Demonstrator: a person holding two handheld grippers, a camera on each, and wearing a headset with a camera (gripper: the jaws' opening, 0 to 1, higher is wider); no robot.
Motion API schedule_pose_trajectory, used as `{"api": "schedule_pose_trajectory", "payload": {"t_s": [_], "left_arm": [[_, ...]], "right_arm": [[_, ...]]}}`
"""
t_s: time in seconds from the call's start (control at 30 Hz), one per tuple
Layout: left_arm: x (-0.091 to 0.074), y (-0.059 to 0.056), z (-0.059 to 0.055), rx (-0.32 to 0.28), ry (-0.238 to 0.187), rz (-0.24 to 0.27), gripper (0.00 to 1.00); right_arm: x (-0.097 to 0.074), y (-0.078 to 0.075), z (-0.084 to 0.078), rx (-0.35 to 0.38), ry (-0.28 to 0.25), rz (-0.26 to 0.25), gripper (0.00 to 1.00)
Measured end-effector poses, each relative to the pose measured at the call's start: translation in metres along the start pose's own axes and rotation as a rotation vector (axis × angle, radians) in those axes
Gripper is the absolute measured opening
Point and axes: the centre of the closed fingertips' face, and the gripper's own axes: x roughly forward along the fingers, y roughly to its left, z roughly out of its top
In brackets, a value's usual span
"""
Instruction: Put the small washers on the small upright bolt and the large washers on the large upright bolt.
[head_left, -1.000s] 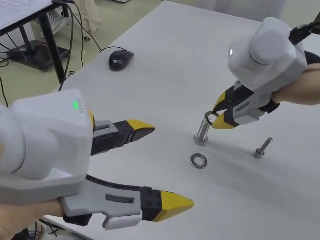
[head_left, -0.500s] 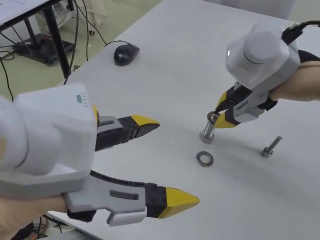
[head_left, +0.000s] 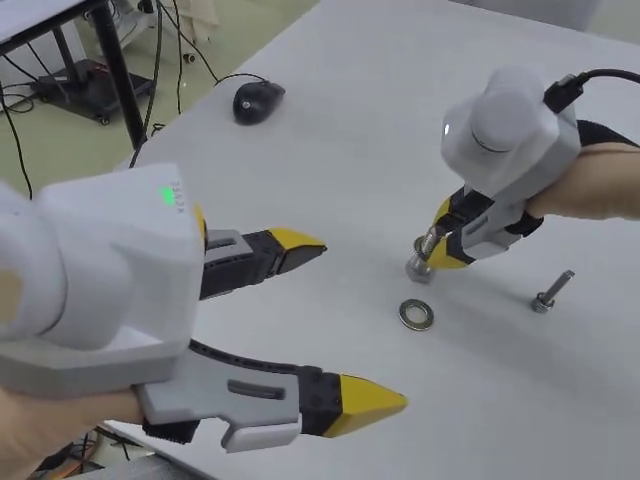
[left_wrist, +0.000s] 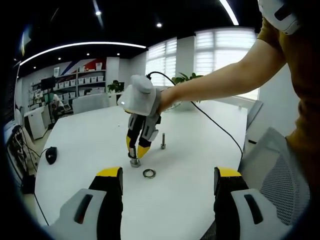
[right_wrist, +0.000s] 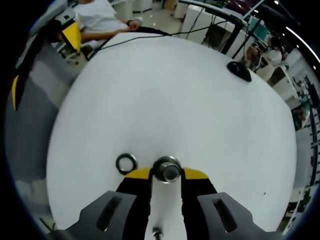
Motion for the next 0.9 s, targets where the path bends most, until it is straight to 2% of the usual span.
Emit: {"api": "schedule_pose_trajectory", "payload": {"t_s": [0.47,0.67,0.8,0.9], "left_arm": [[0.001,0.000,0.000,-0.004,-0.008,-0.003,0.74],[0.001,0.002,0.000,-0.006,-0.010,0.000,0.74],[0.001,0.003,-0.001,-0.003,-0.009,0.000,0.74],[0.001,0.003,0.000,-0.004,-0.012,0.001,0.74]], "right_arm": [[0.023,-0.002,-0.005,0.040,0.015,0.019,0.23],[0.024,0.001,-0.005,0.018,0.007,0.021,0.24],[0.025,0.004,-0.008,0.023,0.015,0.020,0.24],[0.020,0.004,-0.008,0.041,-0.001,0.016,0.24]]}}
